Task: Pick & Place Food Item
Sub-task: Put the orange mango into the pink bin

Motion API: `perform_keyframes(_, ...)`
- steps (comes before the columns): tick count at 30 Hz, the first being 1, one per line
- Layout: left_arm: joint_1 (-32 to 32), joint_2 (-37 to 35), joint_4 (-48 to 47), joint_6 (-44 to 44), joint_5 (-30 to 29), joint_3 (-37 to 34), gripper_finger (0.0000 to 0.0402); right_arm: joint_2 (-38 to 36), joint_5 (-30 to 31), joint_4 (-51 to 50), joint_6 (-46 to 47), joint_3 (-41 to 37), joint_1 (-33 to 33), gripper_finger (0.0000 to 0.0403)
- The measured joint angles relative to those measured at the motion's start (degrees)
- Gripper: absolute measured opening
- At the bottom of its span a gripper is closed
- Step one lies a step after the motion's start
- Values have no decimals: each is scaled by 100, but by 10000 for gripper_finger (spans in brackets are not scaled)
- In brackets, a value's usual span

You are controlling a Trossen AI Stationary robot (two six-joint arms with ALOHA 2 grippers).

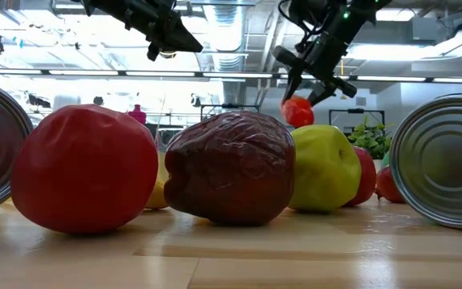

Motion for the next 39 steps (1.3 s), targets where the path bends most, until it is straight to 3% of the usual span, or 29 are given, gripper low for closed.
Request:
perform_keyframes(5, 1, 0, 0, 0, 1, 0, 1, 84, 0, 46, -413, 1, -316, 187)
perform_keyframes(23, -1, 0, 2, 0, 3, 0, 1, 1467, -46, 637, -1342, -2, -755, 189)
perform_keyframes(34, 0, 0, 2, 0, 5, 0, 1, 1504, -334, 844, -1555, 0, -839, 259)
perform_keyframes(39, 0, 0, 2, 0, 5, 0, 1, 1504, -607, 850, -1568, 0, -885, 269)
